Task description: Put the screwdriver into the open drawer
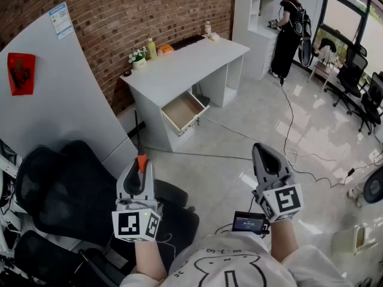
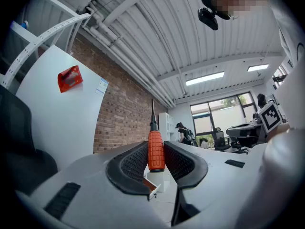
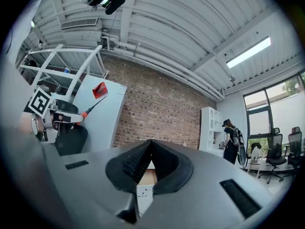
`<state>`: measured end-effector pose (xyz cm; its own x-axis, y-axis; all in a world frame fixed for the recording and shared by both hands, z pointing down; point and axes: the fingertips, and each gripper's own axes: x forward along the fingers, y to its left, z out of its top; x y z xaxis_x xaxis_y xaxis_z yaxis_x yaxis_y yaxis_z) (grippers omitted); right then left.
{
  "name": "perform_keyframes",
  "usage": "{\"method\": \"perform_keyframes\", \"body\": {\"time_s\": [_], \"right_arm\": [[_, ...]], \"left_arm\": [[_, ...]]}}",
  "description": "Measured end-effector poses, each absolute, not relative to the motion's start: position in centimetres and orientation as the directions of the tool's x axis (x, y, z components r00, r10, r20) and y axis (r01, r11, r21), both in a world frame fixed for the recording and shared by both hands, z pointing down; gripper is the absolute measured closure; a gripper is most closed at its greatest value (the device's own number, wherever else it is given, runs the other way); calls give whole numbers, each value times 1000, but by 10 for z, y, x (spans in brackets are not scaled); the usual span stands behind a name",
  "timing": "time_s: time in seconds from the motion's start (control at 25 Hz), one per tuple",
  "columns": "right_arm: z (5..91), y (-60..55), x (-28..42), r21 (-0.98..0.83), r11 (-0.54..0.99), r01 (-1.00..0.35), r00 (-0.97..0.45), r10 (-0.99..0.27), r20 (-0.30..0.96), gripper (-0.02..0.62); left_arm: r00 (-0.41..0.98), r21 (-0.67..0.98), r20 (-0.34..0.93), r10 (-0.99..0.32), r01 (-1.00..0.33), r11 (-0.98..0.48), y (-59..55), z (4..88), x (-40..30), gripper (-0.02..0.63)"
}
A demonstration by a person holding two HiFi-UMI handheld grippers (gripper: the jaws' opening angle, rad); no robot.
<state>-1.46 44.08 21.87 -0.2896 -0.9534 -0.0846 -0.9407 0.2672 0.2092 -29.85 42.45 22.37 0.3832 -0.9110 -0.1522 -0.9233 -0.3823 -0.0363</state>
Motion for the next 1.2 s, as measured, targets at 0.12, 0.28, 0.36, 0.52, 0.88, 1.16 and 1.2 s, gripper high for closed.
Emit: {"method": "perform_keyframes", "body": {"time_s": [0.12,0.28,0.36,0.52,0.88,1.16,1.2], "right_arm": [[220,442,-10,196,254,-947,-273,-959,-77,577],[221,443,-7,195,249,-949,-267,-961,-68,578],[224,442,-5,193,250,-949,-266,-962,-63,578],[225,437,-3,155,276,-949,-292,-953,-87,578],[224,380,9,162,332,-929,-349,-933,-89,577],[231,315,34,181,372,-910,-389,-919,-68,577],[232,305,41,179,377,-909,-393,-917,-65,577]], "left_arm": [[380,-27,-148,-913,-925,-380,425,225,-301,497],[383,-30,-147,-912,-923,-383,424,227,-299,497],[382,-27,-144,-913,-923,-383,423,228,-297,497],[368,-15,-141,-919,-929,-369,420,233,-295,497],[319,-25,-136,-938,-947,-319,380,232,-283,497],[294,-31,-128,-947,-956,-293,318,231,-253,497],[289,-32,-125,-949,-957,-287,308,231,-248,497]]}}
